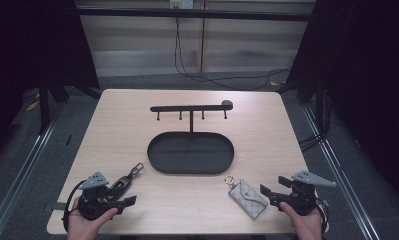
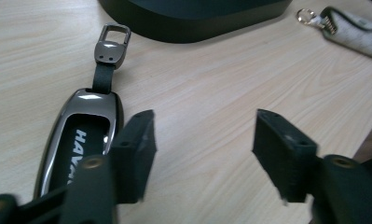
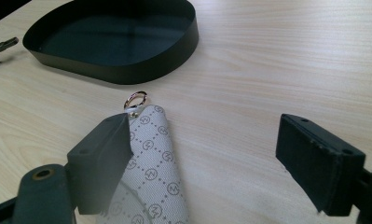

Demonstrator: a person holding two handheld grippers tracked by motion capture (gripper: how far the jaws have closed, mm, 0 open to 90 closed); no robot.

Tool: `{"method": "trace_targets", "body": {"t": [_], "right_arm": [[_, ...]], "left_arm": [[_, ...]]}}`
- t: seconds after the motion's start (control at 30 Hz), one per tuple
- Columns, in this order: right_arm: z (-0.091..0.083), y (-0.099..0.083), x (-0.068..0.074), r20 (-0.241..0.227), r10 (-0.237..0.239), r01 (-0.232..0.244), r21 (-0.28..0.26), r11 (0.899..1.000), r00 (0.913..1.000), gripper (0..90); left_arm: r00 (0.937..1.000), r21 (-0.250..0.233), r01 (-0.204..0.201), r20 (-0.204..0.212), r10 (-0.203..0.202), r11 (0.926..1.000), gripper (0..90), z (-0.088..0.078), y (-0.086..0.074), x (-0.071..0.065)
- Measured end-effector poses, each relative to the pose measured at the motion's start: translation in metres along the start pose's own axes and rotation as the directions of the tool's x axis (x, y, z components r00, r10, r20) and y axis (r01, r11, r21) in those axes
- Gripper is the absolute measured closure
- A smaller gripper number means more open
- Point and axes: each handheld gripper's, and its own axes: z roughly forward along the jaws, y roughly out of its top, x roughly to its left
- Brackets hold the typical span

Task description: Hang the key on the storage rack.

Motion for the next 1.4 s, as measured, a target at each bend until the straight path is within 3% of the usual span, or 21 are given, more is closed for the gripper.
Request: {"method": "trace_targets", "body": {"t": [0.07, 0.13, 0.3, 0.37, 0.47, 0.5, 0.57, 0.7, 0.77, 0.93, 1.13, 1.17, 1.23, 1.4], "right_arm": [[0.000, 0.000, 0.000, -0.001, 0.003, -0.003, 0.000, 1.000, 1.0000, 17.9], [0.001, 0.000, -0.001, -0.002, 0.006, -0.006, 0.002, 1.000, 1.0000, 18.0], [0.001, 0.000, -0.001, -0.008, 0.007, -0.007, 0.000, 1.000, 0.9999, 19.0], [0.000, 0.000, -0.001, -0.008, 0.007, -0.007, -0.002, 1.000, 0.9999, 19.1], [-0.001, 0.000, 0.000, -0.006, 0.002, -0.002, -0.004, 1.000, 1.0000, 19.2], [0.000, 0.000, 0.000, -0.008, 0.005, -0.005, 0.001, 1.000, 1.0000, 19.2], [0.000, 0.000, 0.001, -0.005, -0.003, 0.003, 0.003, 1.000, 1.0000, 19.2], [0.000, 0.000, 0.001, -0.005, -0.003, 0.003, 0.002, 1.000, 1.0000, 19.2], [0.000, 0.000, 0.000, -0.008, 0.000, 0.000, 0.002, 1.000, 1.0000, 19.2], [0.001, 0.000, 0.001, -0.009, -0.007, 0.007, 0.008, 1.000, 0.9999, 19.2], [0.001, 0.000, 0.001, -0.009, -0.004, 0.004, 0.009, 1.000, 1.0000, 19.2], [0.001, 0.000, 0.001, -0.009, -0.005, 0.005, 0.010, 1.000, 0.9999, 19.2], [0.001, 0.000, 0.001, -0.011, -0.006, 0.006, 0.009, 1.000, 0.9999, 19.2], [0.001, 0.000, 0.001, -0.013, -0.008, 0.008, 0.010, 1.000, 0.9999, 19.2]], "left_arm": [[0.9998, -0.010, 0.017, -0.009, -0.017, 0.9998, 46.7, -0.001, 0.000, 0.001], [0.9997, -0.014, 0.010, -0.022, -0.010, 0.9999, 51.1, -0.001, 0.001, 0.002], [0.9994, -0.011, 0.003, -0.035, -0.003, 0.9999, 52.1, 0.001, 0.004, -0.001], [0.9997, -0.010, -0.007, -0.023, 0.007, 0.9999, 52.7, 0.001, 0.007, -0.002], [0.9996, -0.021, 0.021, 0.020, -0.020, 0.9996, 52.1, 0.000, 0.013, 0.000], [0.9998, -0.014, 0.020, 0.004, -0.020, 0.9997, 52.7, 0.000, 0.015, 0.000], [0.9984, 0.008, -0.027, -0.050, 0.027, 0.9996, 54.8, 0.000, 0.019, -0.002], [0.9946, 0.013, -0.060, -0.084, 0.061, 0.9981, 59.3, -0.005, 0.027, -0.003], [0.9948, 0.015, -0.048, -0.089, 0.049, 0.9987, 58.8, -0.008, 0.033, -0.001], [0.9950, 0.075, -0.017, -0.097, 0.024, 0.9971, 53.6, -0.007, 0.048, 0.007], [0.9954, 0.155, -0.064, -0.061, 0.074, 0.9858, 53.7, 0.004, 0.065, 0.006], [0.9951, 0.170, -0.078, -0.047, 0.087, 0.9823, 52.7, 0.006, 0.067, 0.005], [0.9928, 0.196, -0.092, -0.058, 0.105, 0.9763, 53.4, 0.011, 0.071, 0.002], [0.9840, 0.268, -0.139, -0.071, 0.164, 0.9532, 54.3, 0.021, 0.082, 0.000]]}}
